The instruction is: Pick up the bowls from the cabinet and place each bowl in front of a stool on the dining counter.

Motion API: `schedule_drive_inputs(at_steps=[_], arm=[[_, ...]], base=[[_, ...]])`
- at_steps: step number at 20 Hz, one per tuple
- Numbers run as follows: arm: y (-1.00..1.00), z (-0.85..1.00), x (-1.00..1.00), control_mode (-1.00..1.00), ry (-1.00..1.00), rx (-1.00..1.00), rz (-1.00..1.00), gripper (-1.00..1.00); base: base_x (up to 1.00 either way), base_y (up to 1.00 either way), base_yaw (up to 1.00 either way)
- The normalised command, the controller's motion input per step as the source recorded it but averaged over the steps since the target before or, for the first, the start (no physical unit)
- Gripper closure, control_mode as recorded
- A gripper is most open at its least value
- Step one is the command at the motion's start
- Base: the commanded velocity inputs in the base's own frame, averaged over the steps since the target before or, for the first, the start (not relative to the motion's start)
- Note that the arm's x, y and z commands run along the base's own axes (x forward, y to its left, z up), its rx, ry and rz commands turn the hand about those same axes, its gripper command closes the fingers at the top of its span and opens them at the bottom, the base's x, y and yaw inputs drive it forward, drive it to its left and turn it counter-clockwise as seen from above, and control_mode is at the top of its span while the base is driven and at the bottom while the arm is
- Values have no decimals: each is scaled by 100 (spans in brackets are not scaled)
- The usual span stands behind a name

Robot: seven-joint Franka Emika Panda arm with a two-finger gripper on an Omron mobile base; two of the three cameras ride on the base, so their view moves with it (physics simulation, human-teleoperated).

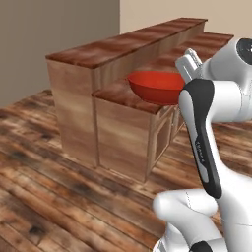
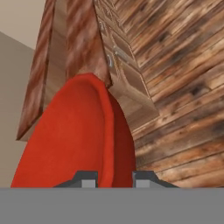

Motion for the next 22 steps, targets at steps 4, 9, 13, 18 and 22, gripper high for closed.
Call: schedule_drive_inputs(at_steps=[4,9,13,18,22], arm=[[0,0,0,100,0,0,0,100],[0,0,0,100,0,0,0,100],[0,0,0,100,0,0,0,100],[0,0,0,100,0,0,0,100],[0,0,0,100,0,0,0,100]], base=[[100,100,2],[100,100,0],[100,87,0],[100,82,-7],[100,90,-12]])
